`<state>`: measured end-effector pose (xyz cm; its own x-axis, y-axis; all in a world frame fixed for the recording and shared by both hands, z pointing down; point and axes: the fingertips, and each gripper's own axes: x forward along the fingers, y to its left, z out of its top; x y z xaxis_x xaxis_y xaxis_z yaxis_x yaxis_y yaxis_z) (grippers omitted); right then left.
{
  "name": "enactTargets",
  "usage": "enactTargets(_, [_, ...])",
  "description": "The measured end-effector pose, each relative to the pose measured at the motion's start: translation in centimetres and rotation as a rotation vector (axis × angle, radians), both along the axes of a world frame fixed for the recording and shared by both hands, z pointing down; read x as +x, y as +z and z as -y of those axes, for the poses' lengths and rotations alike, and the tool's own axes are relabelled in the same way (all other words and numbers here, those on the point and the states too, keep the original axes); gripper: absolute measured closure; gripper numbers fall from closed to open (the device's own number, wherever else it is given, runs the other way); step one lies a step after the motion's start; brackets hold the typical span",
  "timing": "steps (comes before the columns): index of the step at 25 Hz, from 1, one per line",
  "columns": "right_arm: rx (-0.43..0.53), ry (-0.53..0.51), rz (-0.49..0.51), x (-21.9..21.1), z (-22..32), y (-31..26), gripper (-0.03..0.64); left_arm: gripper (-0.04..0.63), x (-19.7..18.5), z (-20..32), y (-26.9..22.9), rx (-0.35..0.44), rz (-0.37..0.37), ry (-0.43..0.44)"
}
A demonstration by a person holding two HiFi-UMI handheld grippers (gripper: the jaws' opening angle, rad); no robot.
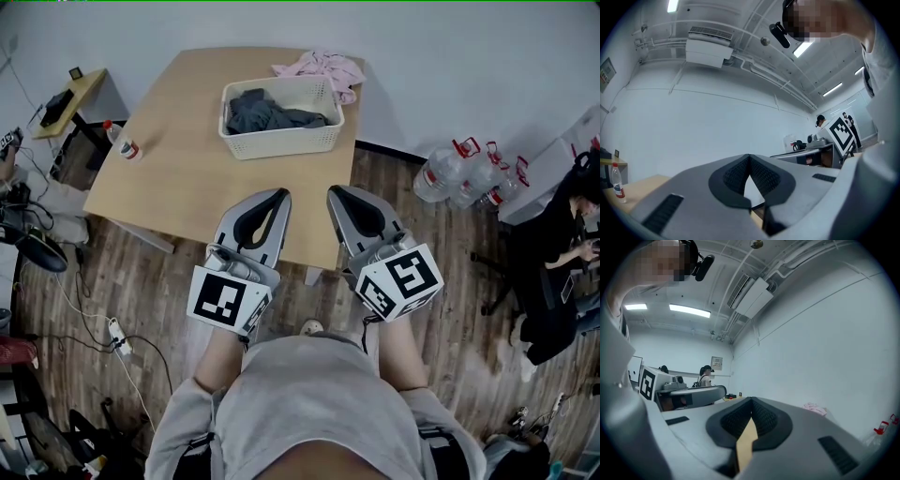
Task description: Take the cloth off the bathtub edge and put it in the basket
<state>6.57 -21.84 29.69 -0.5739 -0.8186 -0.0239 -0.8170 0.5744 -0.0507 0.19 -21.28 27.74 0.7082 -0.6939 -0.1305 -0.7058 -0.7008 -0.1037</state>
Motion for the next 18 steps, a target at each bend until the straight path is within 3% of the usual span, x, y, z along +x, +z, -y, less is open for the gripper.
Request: enactTargets(18, [-0.016,0.011,0.006,-2.4,-0.5,0.4,0.607,0.598,-2.4,-0.3,0.3,-0.011,-0.013,-0.010])
